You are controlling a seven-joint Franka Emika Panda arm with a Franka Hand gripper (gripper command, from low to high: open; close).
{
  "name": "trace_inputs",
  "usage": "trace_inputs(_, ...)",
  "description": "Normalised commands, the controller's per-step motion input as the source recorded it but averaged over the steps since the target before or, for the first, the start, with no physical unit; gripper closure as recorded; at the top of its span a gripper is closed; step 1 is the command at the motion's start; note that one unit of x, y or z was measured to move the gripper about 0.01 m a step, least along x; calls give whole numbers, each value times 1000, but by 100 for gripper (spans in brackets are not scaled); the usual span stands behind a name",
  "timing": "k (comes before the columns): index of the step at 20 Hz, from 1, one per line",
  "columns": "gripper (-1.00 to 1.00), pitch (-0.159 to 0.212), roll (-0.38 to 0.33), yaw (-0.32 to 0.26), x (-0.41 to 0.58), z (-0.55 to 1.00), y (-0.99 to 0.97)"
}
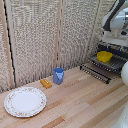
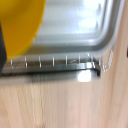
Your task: Please reach out your grabber to the yellow dish. Tenderly grip the yellow dish using your grabber. Set the yellow dish on the baking sheet. Posit your grabber on the rim of the baking sheet carrying the yellow dish. Mindfully slide the baking sheet with the yellow dish into the oven. Let go of your grabber's hold on the baking sheet's edge when it is entirely in the oven.
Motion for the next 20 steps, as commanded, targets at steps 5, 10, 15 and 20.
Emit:
trace_inputs(5,-100,226,-108,114,103,445,587)
trace_inputs(10,-100,135,-164,225,86,263,178)
trace_inputs(15,-100,52,-187,269,0,158,2)
trace_inputs(20,-100,0,-209,272,0,37,-9)
